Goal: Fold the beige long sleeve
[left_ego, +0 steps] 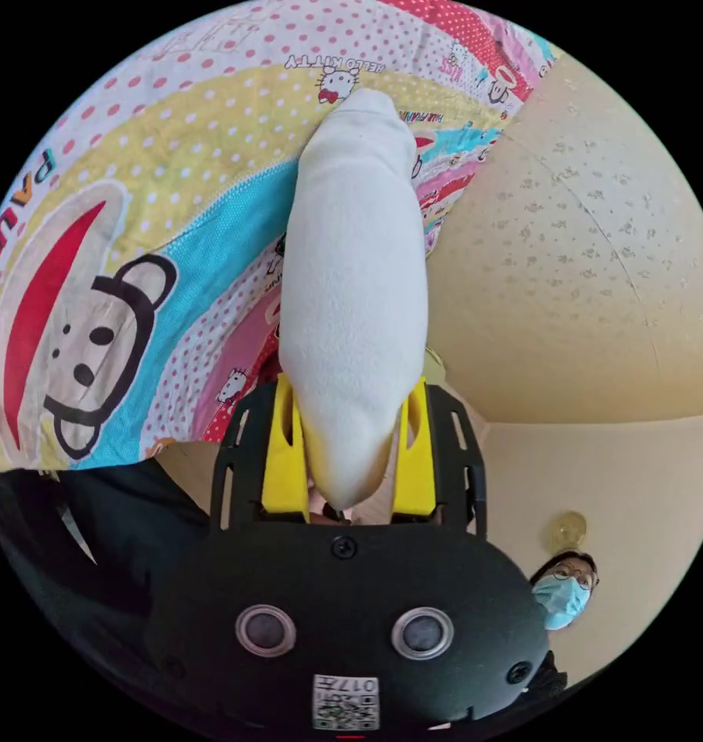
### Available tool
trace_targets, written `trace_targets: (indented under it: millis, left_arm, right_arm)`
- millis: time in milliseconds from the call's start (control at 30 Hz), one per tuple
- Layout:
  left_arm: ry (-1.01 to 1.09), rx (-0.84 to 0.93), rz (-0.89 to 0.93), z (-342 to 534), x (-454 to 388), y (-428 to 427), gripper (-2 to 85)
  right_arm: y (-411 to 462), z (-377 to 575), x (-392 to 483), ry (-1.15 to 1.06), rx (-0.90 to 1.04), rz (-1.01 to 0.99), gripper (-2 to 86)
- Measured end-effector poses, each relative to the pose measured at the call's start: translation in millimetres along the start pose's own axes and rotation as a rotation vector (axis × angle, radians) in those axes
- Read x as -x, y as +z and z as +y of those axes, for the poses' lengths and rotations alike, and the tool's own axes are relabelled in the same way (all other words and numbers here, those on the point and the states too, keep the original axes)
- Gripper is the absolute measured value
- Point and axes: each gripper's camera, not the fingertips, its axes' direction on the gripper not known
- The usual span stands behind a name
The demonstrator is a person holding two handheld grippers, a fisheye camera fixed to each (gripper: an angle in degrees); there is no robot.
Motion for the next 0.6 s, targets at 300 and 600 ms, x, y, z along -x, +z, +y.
trace_targets:
  millis: [300,600]
  left_arm:
    - [-0.196,0.091,0.086,133,-26,-44,11.1]
    - [0.137,-0.199,0.222,220,-161,-197,9.5]
  right_arm:
    - [9,94,0,0.064,0.174,0.230,10.4]
    - [246,174,5,-0.078,0.617,0.156,10.1]
